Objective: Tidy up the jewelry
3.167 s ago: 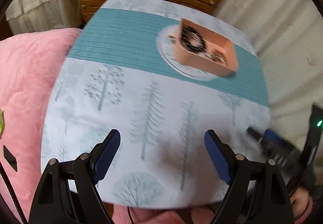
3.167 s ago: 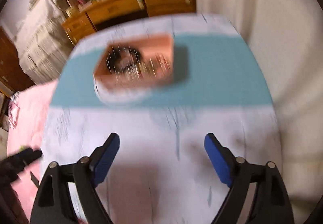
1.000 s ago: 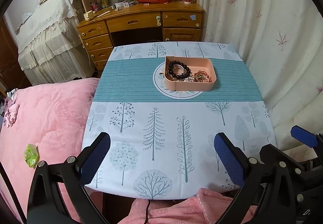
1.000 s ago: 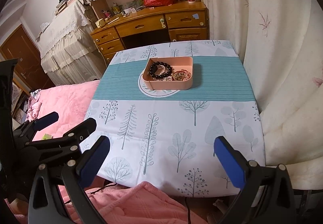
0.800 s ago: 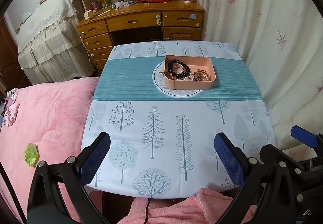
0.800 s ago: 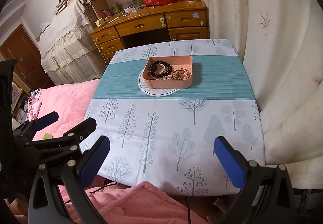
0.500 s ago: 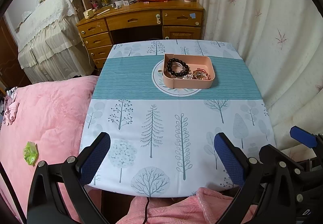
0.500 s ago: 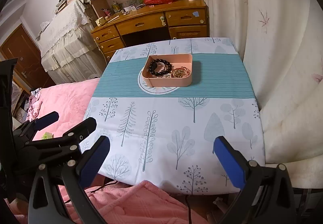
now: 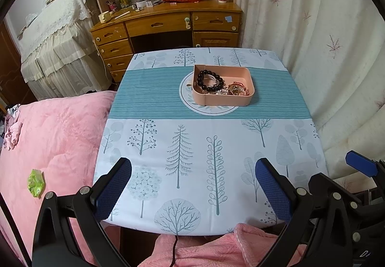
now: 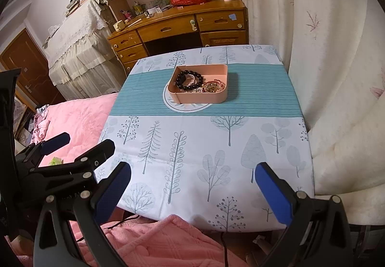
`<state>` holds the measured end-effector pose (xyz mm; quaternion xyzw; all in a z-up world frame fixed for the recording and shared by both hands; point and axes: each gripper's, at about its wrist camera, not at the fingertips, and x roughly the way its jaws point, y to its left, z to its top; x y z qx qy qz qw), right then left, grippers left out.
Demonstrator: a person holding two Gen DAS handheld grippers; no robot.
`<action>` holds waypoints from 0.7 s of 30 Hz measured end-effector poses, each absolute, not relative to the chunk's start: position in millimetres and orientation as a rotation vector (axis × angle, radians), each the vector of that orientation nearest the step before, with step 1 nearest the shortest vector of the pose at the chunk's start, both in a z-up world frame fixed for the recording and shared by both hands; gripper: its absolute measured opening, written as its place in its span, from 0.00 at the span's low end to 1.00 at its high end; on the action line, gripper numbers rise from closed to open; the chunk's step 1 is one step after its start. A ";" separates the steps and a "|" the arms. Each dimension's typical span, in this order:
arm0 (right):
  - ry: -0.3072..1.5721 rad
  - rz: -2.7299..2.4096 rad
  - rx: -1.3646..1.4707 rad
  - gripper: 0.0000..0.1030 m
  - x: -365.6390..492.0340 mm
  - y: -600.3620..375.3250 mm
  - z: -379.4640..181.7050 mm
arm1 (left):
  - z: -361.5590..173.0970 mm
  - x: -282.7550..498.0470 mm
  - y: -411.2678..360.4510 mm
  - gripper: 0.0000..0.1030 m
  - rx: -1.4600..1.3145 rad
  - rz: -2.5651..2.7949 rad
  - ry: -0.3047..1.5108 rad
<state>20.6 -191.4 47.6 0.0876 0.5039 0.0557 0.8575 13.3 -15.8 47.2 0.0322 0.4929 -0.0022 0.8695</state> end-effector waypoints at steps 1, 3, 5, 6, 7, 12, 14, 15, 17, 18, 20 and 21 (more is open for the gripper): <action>1.060 0.118 0.184 1.00 21.0 -191.3 47.9 | 47.3 13.8 -15.7 0.99 0.066 -0.004 1.030; 1.059 0.119 0.184 1.00 21.3 -191.1 48.6 | 47.3 13.8 -15.8 0.99 0.066 -0.004 1.031; 1.060 0.119 0.185 1.00 20.8 -191.8 47.7 | 47.2 13.8 -16.0 0.99 0.066 -0.003 1.031; 1.060 0.120 0.185 1.00 21.3 -191.6 48.1 | 47.2 13.8 -15.8 0.99 0.066 -0.003 1.031; 1.061 0.120 0.184 1.00 21.3 -191.5 48.1 | 47.3 13.8 -15.7 0.99 0.066 -0.004 1.031; 1.065 0.122 0.186 1.00 19.5 -194.5 45.2 | 47.4 13.8 -15.0 0.99 0.066 -0.005 1.032; 1.068 0.122 0.188 1.00 18.2 -196.0 44.0 | 46.8 13.7 -15.6 0.99 0.066 -0.005 1.034; 1.070 0.121 0.189 1.00 17.9 -195.9 44.1 | 46.3 13.8 -16.2 0.99 0.065 -0.005 1.036; 1.071 0.120 0.189 1.00 17.0 -196.9 43.5 | 45.7 13.9 -16.9 0.99 0.065 -0.004 1.038; 1.070 0.121 0.189 1.00 18.1 -196.1 44.2 | 45.6 14.2 -17.0 0.99 0.064 -0.004 1.038; 1.073 0.120 0.191 1.00 17.5 -196.0 43.8 | 44.8 14.4 -17.6 0.99 0.065 -0.005 1.041; 1.075 0.119 0.191 1.00 16.9 -196.2 42.9 | 44.8 14.6 -17.7 0.99 0.064 -0.005 1.040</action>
